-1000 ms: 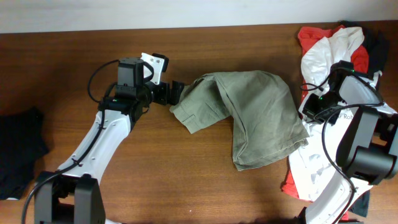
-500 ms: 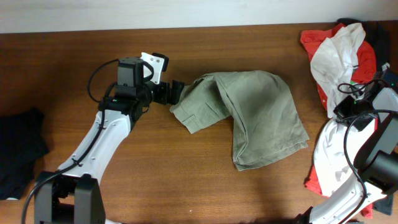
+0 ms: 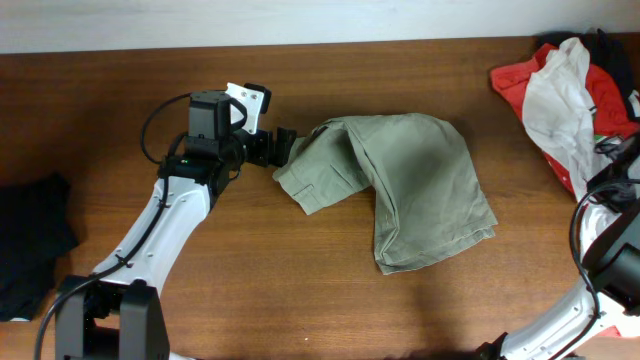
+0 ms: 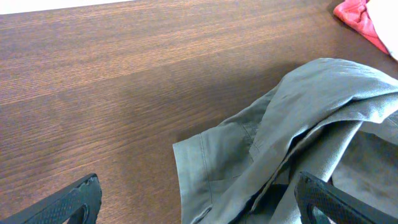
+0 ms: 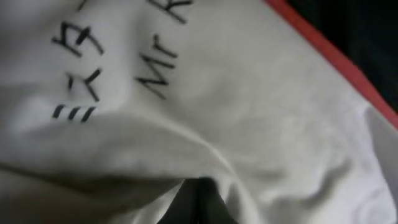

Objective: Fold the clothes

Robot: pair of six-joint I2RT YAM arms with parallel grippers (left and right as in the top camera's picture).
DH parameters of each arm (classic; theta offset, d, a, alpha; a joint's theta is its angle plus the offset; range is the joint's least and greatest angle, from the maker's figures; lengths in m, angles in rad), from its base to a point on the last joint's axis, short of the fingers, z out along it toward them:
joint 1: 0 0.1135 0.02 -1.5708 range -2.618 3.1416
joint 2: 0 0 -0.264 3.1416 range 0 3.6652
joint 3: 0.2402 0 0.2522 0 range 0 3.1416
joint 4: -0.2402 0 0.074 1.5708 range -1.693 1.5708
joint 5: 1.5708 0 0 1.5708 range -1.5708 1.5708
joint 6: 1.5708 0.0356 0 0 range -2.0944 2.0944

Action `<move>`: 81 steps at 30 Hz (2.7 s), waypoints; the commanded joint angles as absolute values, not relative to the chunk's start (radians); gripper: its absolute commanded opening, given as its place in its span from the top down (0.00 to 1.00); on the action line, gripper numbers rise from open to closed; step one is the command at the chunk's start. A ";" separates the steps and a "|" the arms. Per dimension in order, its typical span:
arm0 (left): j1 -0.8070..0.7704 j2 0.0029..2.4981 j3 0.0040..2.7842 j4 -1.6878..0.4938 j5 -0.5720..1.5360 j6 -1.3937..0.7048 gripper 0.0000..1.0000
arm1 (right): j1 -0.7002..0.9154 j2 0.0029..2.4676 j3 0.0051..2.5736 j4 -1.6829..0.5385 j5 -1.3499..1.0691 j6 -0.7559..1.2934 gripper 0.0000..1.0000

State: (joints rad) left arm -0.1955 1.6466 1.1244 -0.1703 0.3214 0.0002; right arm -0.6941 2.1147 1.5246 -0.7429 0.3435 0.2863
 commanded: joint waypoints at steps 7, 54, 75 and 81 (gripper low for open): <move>-0.126 1.655 1.143 -0.201 0.260 0.004 0.01 | -0.525 2.099 1.751 -0.949 0.033 0.236 0.01; -0.091 1.657 1.143 -0.452 0.396 0.004 0.01 | 0.277 1.995 1.756 -1.084 -0.277 0.113 0.46; -0.091 1.657 1.143 -0.458 0.397 0.004 0.01 | 0.271 2.004 1.843 -1.102 -0.281 0.112 0.65; -0.091 1.657 1.143 -0.459 0.397 0.004 0.01 | 0.323 2.055 1.835 -1.092 -0.281 0.119 0.65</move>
